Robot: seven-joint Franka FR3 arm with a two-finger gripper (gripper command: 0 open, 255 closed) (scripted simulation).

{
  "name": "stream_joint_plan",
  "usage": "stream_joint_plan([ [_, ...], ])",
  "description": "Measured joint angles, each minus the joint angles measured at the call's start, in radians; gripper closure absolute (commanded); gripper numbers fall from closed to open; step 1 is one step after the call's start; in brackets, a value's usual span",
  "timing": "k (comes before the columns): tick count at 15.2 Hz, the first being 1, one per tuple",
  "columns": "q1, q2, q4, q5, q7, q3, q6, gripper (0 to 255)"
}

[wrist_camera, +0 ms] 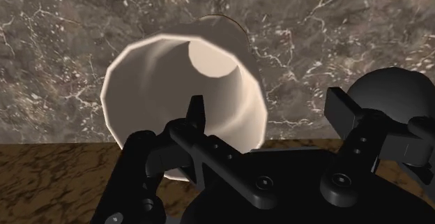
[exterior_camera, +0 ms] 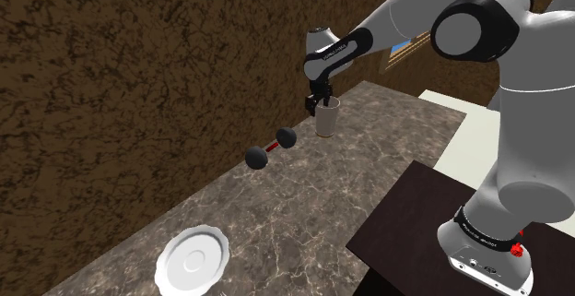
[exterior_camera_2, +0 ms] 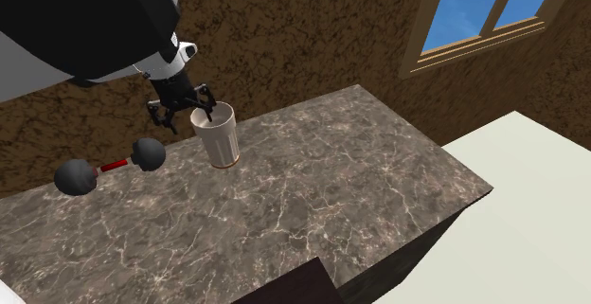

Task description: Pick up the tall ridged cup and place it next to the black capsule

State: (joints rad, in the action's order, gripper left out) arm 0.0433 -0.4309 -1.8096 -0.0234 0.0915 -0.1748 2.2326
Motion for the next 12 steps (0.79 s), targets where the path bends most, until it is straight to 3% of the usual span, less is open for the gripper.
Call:
stream_joint_plan([
  [6, 0.008, 0.055, 0.038, -0.008, -0.005, -0.002, -0.093, 0],
  [12, 0.009, 0.061, 0.044, -0.009, -0.005, -0.003, -0.105, 0],
])
